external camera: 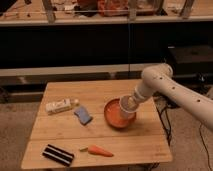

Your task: Place the ceramic cup in the ceramic bowl

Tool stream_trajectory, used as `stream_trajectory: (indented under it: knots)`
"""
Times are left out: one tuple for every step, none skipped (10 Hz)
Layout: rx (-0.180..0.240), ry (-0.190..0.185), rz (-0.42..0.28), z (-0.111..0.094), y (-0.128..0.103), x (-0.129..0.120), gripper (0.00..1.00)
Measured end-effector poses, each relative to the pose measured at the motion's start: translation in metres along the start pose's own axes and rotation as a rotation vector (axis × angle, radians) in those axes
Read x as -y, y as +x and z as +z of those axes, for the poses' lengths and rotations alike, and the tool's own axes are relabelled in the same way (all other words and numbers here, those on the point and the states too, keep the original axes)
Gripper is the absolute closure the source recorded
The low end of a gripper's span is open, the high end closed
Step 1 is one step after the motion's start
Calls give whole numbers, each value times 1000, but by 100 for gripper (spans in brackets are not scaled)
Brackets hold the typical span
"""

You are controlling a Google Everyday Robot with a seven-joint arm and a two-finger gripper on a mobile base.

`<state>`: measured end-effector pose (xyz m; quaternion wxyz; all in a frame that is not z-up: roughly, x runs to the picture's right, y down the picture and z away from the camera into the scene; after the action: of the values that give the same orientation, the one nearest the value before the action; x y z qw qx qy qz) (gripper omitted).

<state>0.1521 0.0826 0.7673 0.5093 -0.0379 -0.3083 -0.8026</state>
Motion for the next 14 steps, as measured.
stream_trajectory:
  knots:
    - [0,1,-2,1,0,0,98]
    - [-1,2,-4,1,1,0,91]
    - [-1,3,-7,2,2,0,82]
    - [0,4,-9,3,3,1,78]
    - [1,5,-12,3,4,1,78]
    - [0,6,-14,4,4,1,78]
    - [-1,7,-16,4,5,1,72]
    - [0,7,-18,5,5,1,62]
    - [0,8,-19,5,5,1,54]
    - [-1,9,-22,5,6,1,49]
    - [0,11,-24,6,7,1,49]
    - [-1,12,-24,6,7,1,49]
    - [-1,13,-26,6,8,1,49]
    - [0,14,-28,6,8,1,47]
